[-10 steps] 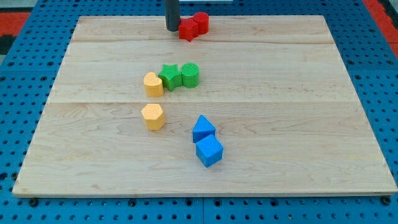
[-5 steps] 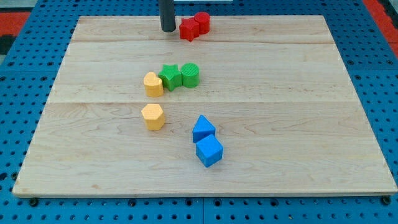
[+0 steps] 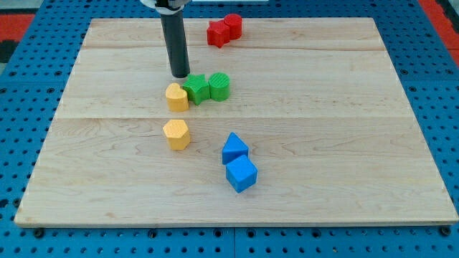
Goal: Slide the green star towards the center right
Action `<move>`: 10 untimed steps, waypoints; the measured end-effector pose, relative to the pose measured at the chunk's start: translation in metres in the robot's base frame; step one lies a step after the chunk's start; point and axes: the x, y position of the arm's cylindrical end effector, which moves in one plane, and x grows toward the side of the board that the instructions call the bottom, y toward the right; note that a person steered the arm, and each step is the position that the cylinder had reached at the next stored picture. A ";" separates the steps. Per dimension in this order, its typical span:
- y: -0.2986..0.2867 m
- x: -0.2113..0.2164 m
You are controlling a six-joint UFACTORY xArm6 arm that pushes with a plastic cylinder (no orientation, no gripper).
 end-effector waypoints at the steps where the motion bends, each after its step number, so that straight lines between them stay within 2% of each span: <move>1: 0.022 0.025; 4: 0.013 0.062; 5: 0.032 0.075; 7: 0.124 0.113; 9: 0.226 0.082; 10: 0.257 0.085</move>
